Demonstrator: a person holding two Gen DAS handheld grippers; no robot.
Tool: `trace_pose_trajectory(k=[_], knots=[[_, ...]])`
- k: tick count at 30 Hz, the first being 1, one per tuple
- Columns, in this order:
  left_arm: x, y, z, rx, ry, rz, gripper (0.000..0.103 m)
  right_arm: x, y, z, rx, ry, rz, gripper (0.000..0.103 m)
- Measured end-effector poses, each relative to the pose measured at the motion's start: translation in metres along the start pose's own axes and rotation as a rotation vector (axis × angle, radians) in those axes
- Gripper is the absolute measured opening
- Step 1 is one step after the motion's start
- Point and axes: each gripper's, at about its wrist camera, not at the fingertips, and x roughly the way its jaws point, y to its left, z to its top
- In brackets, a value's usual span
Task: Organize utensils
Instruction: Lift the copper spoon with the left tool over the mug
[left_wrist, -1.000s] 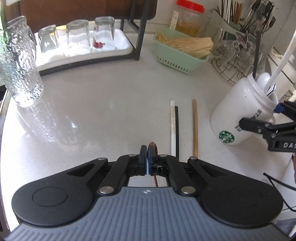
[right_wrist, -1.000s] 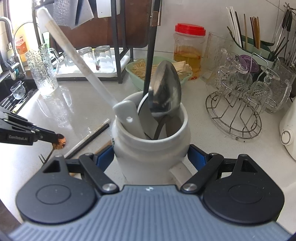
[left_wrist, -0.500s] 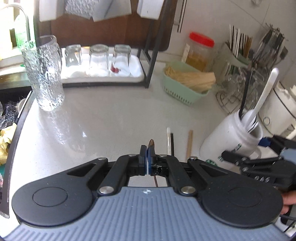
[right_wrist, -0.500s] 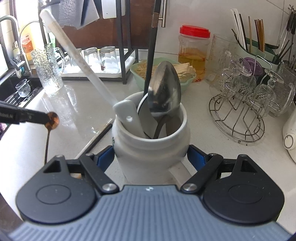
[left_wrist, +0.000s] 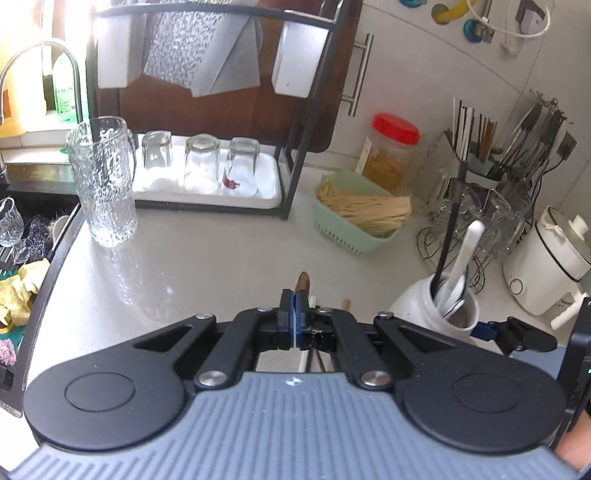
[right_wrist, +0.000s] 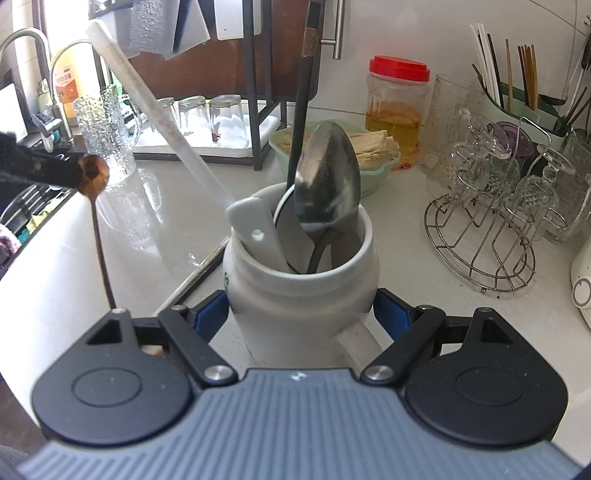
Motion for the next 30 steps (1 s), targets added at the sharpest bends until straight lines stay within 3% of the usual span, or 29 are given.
trace_pose_trajectory(k=[7,20,26,30], knots=[[-0.016,-0.009,0.013,-0.008,-0.039,0.001,0.000,0.000,0.000,0.000,-0.013,-0.005,0.011,0.088],[-0.065,-0.038,0.075,0.039,-0.210,-0.001,0.000,-0.001,0.000,0.000,-0.014,-0.008,0.018,0.088],[-0.069,-0.059,0.097,0.068,-0.283,-0.032,0.000,-0.001,0.000,-0.001,-0.013,-0.011,0.018,0.088],[-0.057,-0.073,0.102,0.076,-0.290,-0.056,0.000,-0.001,0.000,-0.001,-0.014,-0.013,0.018,0.088]])
